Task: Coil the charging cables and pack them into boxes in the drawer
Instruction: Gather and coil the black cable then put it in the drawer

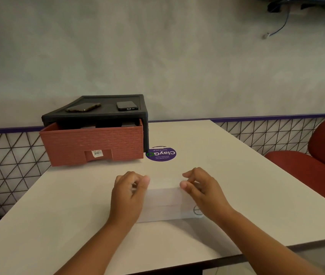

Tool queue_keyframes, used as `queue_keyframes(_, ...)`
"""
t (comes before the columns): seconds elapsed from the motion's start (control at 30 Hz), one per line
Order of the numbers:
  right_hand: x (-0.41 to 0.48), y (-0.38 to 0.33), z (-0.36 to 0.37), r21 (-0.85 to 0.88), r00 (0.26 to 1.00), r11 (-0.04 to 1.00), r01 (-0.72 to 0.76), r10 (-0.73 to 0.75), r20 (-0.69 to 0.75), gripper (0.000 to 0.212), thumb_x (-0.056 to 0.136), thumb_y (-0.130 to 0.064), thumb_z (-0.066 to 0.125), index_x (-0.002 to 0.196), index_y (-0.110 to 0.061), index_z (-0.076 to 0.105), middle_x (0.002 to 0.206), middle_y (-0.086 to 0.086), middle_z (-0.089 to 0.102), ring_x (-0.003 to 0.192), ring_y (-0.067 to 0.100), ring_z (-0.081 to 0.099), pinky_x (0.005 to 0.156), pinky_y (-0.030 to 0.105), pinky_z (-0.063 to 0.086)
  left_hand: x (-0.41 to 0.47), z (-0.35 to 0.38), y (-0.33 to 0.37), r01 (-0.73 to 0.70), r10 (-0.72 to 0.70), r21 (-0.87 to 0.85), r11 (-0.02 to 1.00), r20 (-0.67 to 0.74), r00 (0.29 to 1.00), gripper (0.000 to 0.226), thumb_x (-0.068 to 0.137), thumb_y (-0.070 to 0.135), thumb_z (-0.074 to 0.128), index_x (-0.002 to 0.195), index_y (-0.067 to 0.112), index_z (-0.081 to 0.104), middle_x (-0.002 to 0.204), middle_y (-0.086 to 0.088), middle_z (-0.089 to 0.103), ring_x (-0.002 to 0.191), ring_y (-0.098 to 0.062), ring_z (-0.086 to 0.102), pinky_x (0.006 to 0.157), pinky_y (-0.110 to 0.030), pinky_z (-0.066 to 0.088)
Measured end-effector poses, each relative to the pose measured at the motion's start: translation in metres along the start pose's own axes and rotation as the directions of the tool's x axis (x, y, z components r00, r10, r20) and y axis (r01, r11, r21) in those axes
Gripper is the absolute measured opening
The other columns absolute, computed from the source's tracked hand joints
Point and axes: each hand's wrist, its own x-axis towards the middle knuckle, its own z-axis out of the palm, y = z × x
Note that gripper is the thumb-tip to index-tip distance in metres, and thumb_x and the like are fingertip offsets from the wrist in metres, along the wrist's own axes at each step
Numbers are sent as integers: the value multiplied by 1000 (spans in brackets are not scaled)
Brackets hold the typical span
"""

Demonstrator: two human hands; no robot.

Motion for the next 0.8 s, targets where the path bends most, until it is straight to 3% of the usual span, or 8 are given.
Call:
queue_keyframes(0.1, -7, 6, 7, -10, 999, 1000, -8, 8, -33, 16, 85, -35, 53, 69, -33, 55, 71, -14, 55, 74, 4, 54, 66, 21, 40, -4, 4, -4, 188, -186, -105, 976, 34, 982, 25, 81, 31, 60, 60, 20, 54, 67, 7, 60, 68, 1, 52, 63, -8, 36)
queue_keyframes(0.23, -14, 11, 9, 14, 998, 1000, 0, 1, -64, 27, 78, -37, 56, 90, -20, 73, 90, -17, 63, 92, -4, 57, 74, 4, 39, -12, 2, -7, 181, -182, -126, 975, 10, 983, 12, 74, 29, 57, 69, 20, 62, 84, 19, 65, 80, 6, 58, 70, -2, 38)
queue_keyframes(0.4, -6, 14, 8, -11, 994, 999, 48, -49, -95, 41, 72, -51, 58, 93, -20, 74, 91, -19, 62, 92, -6, 55, 76, 3, 37, -5, 9, -12, 237, -239, -129, 963, 2, 971, 17, 87, 30, 62, 72, 22, 64, 83, 33, 65, 81, 15, 57, 70, 1, 37)
queue_keyframes(0.5, 1, 20, 9, -24, 986, 995, 93, -95, -138, 43, 71, -51, 57, 91, -18, 75, 92, -14, 61, 93, -4, 55, 78, 4, 37, 1, 15, -13, 277, -279, -129, 952, 2, 960, 43, 79, 53, 50, 73, 12, 63, 72, 13, 64, 68, 0, 53, 63, -5, 37)
queue_keyframes(0.57, 6, 23, 10, -72, 972, 989, 127, -139, -189, 39, 72, -48, 59, 89, -17, 75, 95, -14, 58, 94, -5, 52, 80, 3, 36, 11, 20, -10, 366, -366, -114, 924, 18, 930, 38, 88, 45, 51, 77, 9, 58, 79, -3, 63, 70, -11, 50, 59, -9, 35)
queue_keyframes(0.63, 11, 24, 11, -111, 959, 983, 146, -168, -226, 35, 72, -44, 60, 86, -16, 75, 99, -14, 53, 93, -6, 48, 81, 0, 33, 23, 24, -8, 510, -509, -117, 852, 42, 860, 20, 91, 33, 52, 82, 16, 56, 84, 2, 60, 73, -6, 51, 60, -13, 35)
queue_keyframes(0.7, 14, 25, 13, -151, 948, 971, 187, -218, -230, 30, 73, -42, 61, 83, -16, 71, 100, -9, 50, 91, -3, 46, 82, -1, 30, 31, 28, -8, 617, -608, -155, 772, 102, 787, 18, 87, 34, 55, 84, 16, 55, 81, 9, 56, 73, -6, 50, 63, -23, 36)
queue_keyframes(0.8, 16, 26, 16, -149, 957, 971, 189, -216, -192, 14, 75, -44, 60, 76, -30, 55, 104, -9, 48, 90, 7, 50, 80, 6, 37, 30, 31, -6, 595, -592, -233, 769, 90, 801, 35, 67, 40, 50, 75, 7, 52, 70, 2, 50, 67, -17, 45, 63, -30, 36)
